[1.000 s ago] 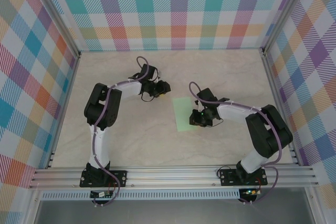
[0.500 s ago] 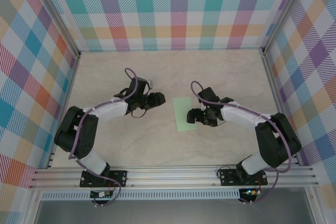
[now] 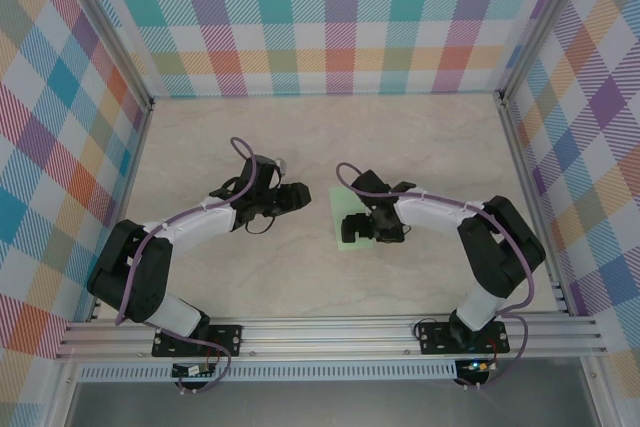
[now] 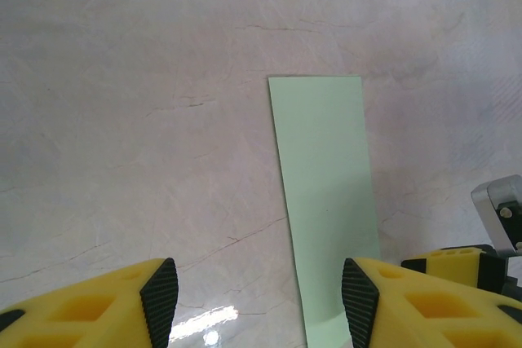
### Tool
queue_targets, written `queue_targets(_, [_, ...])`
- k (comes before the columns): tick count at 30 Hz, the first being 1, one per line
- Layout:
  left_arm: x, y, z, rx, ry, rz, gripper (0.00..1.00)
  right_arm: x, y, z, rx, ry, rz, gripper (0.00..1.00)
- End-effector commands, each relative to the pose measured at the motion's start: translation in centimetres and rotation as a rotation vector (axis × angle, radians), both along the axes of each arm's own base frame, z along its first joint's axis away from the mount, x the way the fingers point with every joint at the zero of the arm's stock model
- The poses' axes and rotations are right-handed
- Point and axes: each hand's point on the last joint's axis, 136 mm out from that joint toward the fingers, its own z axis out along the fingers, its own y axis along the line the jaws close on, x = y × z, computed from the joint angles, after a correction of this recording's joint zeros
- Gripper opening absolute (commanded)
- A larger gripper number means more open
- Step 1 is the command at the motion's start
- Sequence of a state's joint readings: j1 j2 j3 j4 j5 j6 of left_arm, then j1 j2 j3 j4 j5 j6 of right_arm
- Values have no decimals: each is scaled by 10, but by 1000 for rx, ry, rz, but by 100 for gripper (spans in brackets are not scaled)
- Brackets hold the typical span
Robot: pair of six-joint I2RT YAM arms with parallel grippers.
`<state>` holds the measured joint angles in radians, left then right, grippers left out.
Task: Fold a paper plane with a square sheet of paper (fold left side to right side)
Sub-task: First fold the square sheet of paper in half at the center of the table.
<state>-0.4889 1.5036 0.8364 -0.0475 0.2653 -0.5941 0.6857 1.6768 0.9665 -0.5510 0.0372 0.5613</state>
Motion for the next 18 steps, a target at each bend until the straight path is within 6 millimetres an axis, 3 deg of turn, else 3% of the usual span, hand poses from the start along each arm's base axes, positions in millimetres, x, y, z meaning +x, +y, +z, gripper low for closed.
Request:
queue_targets(1, [-3, 5, 0, 20, -9, 6, 58, -7, 25, 2, 41, 26, 31, 100])
queue_targets(13, [-5, 6, 3, 27, -17, -5, 59, -11, 43, 10, 41, 11, 66, 100])
queue_targets(18, [-10, -8, 6, -3, -17, -76, 55, -3, 34, 36, 30, -65, 78, 100])
